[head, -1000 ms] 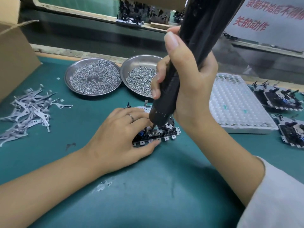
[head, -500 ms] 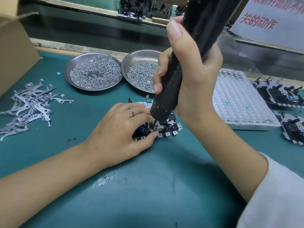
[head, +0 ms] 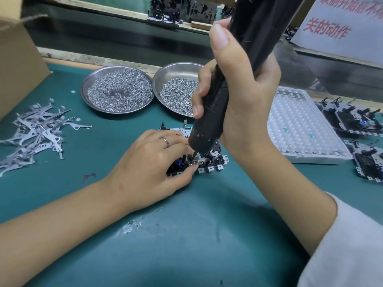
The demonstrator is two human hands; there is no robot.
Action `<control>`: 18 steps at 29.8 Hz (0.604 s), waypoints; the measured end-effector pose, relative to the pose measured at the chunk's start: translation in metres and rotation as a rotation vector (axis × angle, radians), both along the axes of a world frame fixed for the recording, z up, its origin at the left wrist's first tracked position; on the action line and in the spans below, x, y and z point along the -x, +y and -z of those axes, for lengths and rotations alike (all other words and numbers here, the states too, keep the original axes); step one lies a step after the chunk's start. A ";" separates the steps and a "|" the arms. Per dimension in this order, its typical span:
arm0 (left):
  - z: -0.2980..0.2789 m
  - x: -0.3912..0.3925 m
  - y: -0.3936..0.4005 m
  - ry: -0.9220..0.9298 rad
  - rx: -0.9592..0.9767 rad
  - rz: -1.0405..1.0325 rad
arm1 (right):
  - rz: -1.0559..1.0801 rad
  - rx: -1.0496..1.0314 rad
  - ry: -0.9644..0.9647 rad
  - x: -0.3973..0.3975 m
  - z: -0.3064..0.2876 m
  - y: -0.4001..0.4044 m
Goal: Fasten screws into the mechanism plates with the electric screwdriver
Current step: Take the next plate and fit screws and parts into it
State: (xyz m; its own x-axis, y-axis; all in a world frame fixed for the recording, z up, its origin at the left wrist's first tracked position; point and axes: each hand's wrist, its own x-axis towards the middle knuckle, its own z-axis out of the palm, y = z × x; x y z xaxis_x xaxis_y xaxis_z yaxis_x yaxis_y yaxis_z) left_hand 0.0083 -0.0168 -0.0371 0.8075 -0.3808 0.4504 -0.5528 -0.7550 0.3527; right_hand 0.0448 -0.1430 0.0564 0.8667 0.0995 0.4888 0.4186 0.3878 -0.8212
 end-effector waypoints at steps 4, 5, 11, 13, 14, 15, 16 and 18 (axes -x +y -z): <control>-0.001 0.000 0.000 0.001 -0.004 -0.001 | 0.004 0.002 -0.001 -0.001 -0.001 0.000; -0.001 0.000 0.000 0.002 -0.006 -0.001 | 0.000 0.002 -0.004 0.000 -0.001 0.000; -0.001 0.000 0.000 0.025 -0.003 -0.003 | -0.005 -0.001 -0.016 0.001 0.002 0.001; -0.002 0.000 0.000 0.012 -0.001 -0.004 | 0.004 0.008 -0.013 0.000 0.002 0.001; -0.002 0.000 0.000 0.005 0.003 -0.004 | 0.007 0.013 -0.010 0.000 0.002 0.000; -0.002 0.000 0.000 0.001 0.005 -0.004 | 0.009 0.017 -0.008 0.000 0.002 -0.001; -0.002 0.000 0.000 -0.001 0.006 -0.003 | 0.011 0.019 -0.007 0.000 0.002 -0.001; -0.002 0.001 0.000 0.002 0.006 -0.002 | 0.010 0.017 -0.010 0.000 0.003 -0.002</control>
State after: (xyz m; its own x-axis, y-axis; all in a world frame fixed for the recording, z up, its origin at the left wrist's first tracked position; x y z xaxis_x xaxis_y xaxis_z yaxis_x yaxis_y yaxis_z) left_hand 0.0072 -0.0168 -0.0351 0.8088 -0.3769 0.4514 -0.5511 -0.7537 0.3582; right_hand 0.0444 -0.1447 0.0537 0.8625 0.0993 0.4962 0.4308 0.3701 -0.8230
